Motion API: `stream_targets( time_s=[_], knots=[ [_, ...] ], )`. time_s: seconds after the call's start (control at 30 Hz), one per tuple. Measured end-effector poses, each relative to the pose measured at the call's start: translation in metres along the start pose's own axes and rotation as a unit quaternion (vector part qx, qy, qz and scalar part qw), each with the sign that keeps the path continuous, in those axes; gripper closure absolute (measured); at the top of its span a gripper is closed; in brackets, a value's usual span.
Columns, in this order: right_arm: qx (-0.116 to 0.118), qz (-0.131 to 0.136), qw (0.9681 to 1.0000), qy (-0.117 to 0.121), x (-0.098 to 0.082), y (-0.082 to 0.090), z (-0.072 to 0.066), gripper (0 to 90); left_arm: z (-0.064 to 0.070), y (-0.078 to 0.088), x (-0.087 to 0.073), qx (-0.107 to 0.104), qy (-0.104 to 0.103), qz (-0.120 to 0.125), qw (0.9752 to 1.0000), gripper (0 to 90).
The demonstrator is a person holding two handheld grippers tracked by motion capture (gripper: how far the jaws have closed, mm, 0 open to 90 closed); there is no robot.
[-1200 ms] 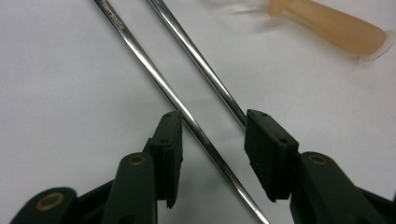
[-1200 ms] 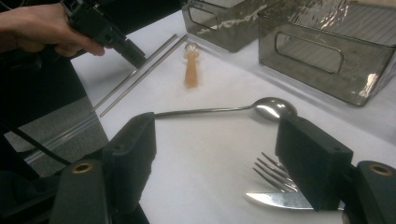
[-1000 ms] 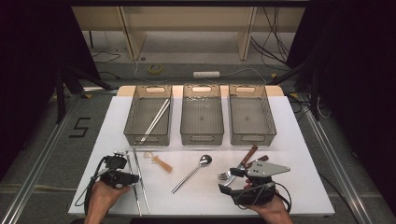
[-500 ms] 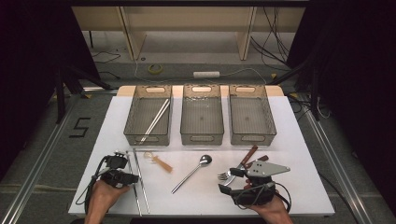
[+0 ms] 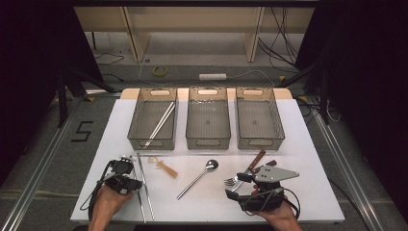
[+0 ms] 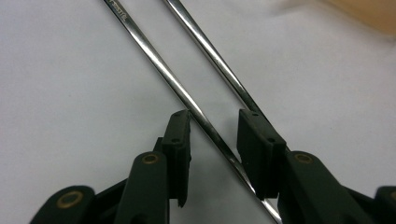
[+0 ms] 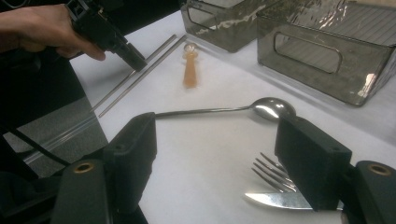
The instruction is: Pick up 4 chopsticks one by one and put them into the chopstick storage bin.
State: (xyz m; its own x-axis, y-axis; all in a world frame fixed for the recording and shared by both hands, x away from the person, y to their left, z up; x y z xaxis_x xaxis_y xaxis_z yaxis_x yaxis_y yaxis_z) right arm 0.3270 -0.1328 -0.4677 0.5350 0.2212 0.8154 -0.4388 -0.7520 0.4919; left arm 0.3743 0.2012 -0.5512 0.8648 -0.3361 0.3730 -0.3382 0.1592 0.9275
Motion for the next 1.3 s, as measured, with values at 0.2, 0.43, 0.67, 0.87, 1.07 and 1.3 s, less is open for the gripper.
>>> stream_targets(
  time_s=[0.2,0.43,0.67,0.87,1.07,1.3],
  knots=[
    [0.000,-0.002,1.0000,0.001,-0.0002,-0.0002,-0.0002,30.6,0.0002,-0.0006,0.0001,0.007,-0.004,-0.003,1.0000,66.5],
    [-0.002,-0.001,1.0000,0.000,-0.0001,-0.0001,0.0000,30.8,0.0008,-0.0007,-0.0002,0.012,0.004,-0.001,0.9999,66.7],
    [-0.003,0.003,1.0000,-0.003,0.0016,0.0018,0.0012,30.9,0.0020,-0.0008,-0.0005,0.027,0.017,0.005,0.9995,67.2],
    [-0.004,0.009,0.9999,-0.007,0.0033,0.0037,0.0029,31.0,0.0037,-0.0006,-0.0009,0.045,0.032,0.011,0.9984,68.7],
    [-0.004,0.003,1.0000,-0.004,0.0012,0.0025,0.0018,31.2,0.0039,-0.0005,-0.0026,0.053,0.061,0.039,0.9960,71.9],
    [-0.004,0.003,1.0000,-0.005,0.0015,0.0021,0.0036,31.2,0.0045,-0.0005,-0.0029,0.063,0.058,0.044,0.9953,75.3]
  ],
)
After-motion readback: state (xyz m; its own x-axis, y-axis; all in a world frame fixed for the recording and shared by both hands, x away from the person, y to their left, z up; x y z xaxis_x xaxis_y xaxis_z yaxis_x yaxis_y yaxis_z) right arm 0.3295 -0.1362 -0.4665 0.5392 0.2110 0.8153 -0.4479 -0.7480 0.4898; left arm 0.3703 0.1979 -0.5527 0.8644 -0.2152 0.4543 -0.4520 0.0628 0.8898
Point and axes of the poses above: each handheld gripper's, and its own axes: y roughly backward along the jaws, x roughly out of its top, z roughly to its right, the point moved 9 cm from there along -y, roughly forward along the jaws, and after that the axes turned 8 degrees about -y, right-handed, at the moved point
